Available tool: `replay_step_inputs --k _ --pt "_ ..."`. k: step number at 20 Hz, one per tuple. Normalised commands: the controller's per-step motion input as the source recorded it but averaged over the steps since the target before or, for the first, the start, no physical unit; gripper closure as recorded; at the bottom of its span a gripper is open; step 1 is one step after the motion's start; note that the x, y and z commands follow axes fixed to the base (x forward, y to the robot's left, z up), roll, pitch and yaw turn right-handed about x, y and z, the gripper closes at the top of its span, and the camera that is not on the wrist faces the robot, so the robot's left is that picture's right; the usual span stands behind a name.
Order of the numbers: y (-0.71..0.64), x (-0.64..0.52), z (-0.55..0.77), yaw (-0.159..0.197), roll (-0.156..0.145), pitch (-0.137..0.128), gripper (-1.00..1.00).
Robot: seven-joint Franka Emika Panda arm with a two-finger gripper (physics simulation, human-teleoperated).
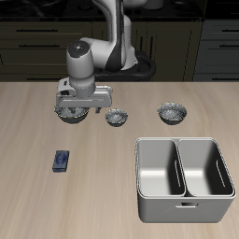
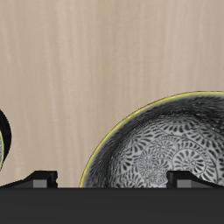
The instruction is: Place the largest bowl in the left side of the drainer
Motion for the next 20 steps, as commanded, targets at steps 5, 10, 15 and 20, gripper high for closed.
replay_step_inputs --k 5,10,15,20 --pt "-0.03 0.01 -0.12 -0.002 0.004 0.012 1.00" --pt "0.00 0.01 -0.02 -0.002 0.010 0.000 1.00" --pt "0.08 0.04 0.07 -0.003 0.023 -0.017 1.00" --pt "0.06 0.04 0.07 0.000 0.010 -0.011 1.00"
